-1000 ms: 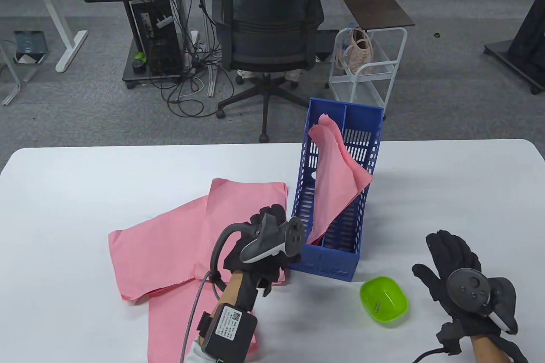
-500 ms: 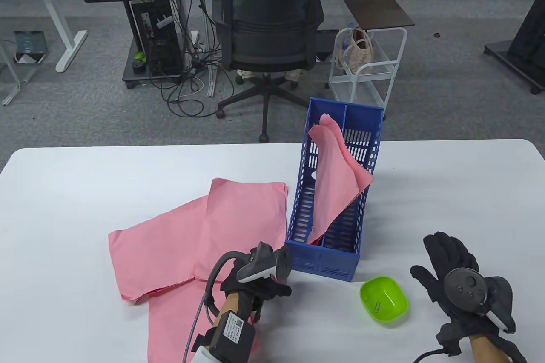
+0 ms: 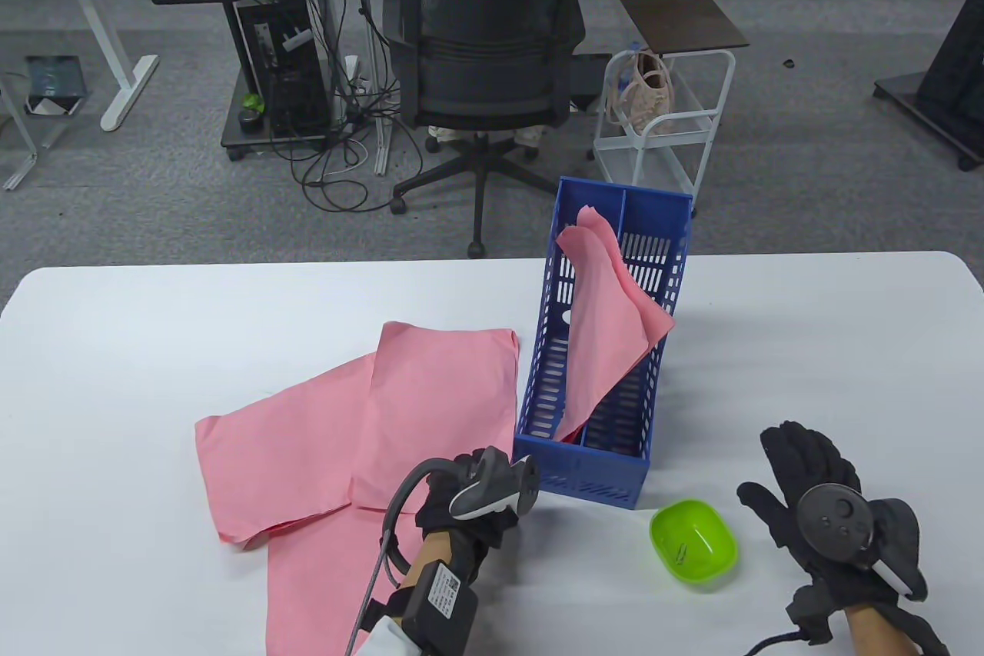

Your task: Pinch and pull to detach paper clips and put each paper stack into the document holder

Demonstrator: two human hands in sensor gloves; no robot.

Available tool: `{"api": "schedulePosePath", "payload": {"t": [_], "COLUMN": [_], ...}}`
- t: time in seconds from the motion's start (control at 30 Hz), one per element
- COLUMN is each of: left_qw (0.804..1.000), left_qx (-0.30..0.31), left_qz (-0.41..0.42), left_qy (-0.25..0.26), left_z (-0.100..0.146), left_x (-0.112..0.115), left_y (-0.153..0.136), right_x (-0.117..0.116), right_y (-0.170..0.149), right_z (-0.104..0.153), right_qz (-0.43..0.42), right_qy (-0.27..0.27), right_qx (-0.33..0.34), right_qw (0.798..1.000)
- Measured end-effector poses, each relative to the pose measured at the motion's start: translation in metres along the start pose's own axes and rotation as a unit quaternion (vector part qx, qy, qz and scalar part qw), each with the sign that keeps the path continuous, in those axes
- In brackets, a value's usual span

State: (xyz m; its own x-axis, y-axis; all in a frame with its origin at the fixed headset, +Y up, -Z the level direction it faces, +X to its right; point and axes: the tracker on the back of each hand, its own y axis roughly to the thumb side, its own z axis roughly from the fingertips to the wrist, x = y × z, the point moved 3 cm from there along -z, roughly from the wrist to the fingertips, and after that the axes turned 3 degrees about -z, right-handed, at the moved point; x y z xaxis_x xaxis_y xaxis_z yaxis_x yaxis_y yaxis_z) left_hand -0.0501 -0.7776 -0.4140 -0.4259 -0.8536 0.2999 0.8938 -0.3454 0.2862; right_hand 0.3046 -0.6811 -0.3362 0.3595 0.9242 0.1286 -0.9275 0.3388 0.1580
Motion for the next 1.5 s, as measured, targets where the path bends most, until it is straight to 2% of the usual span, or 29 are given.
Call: {"api": "schedulePosePath", "payload": {"t": [0.17, 0.4, 0.5, 0.6, 0.8, 0.93, 1.17, 1.3, 1.43, 1.5], "left_qw": [0.999, 0.996, 0.995, 0.993, 0.975, 0.949, 0.901, 0.881, 0.864, 0.848], "left_qx": [-0.027, -0.056, -0.066, -0.085, -0.162, -0.228, -0.292, -0.304, -0.300, -0.306], "left_qz": [0.016, 0.062, 0.070, 0.063, 0.030, -0.008, -0.070, -0.100, -0.087, -0.094], "left_qy": [-0.008, -0.017, 0.009, 0.053, 0.150, 0.218, 0.313, 0.349, 0.395, 0.423], "left_z": [-0.006, -0.007, 0.000, 0.015, 0.058, 0.096, 0.162, 0.196, 0.232, 0.245], "left_x": [-0.008, -0.024, -0.036, -0.057, -0.104, -0.133, -0.180, -0.196, -0.210, -0.216], "left_y": [-0.004, -0.023, -0.036, -0.055, -0.100, -0.126, -0.155, -0.154, -0.145, -0.138], "right_x": [0.000, 0.000, 0.000, 0.000, -0.001, 0.000, 0.014, 0.035, 0.057, 0.066], "right_y": [0.000, -0.001, -0.001, -0.001, 0.001, 0.005, 0.021, 0.054, 0.112, 0.143], "right_z": [0.000, 0.000, 0.000, 0.000, -0.001, -0.001, -0.003, -0.007, -0.014, -0.017], "right_qz": [-0.001, -0.002, -0.003, -0.002, 0.005, 0.011, 0.021, 0.030, 0.011, -0.001], "right_qy": [0.000, 0.000, 0.000, 0.001, 0.003, -0.003, -0.035, -0.074, -0.102, -0.110], "right_qx": [-0.002, -0.002, -0.002, -0.001, 0.004, 0.012, 0.034, 0.085, 0.171, 0.209], "right_qw": [1.000, 1.000, 1.000, 1.000, 1.000, 1.000, 0.999, 0.993, 0.980, 0.972]}}
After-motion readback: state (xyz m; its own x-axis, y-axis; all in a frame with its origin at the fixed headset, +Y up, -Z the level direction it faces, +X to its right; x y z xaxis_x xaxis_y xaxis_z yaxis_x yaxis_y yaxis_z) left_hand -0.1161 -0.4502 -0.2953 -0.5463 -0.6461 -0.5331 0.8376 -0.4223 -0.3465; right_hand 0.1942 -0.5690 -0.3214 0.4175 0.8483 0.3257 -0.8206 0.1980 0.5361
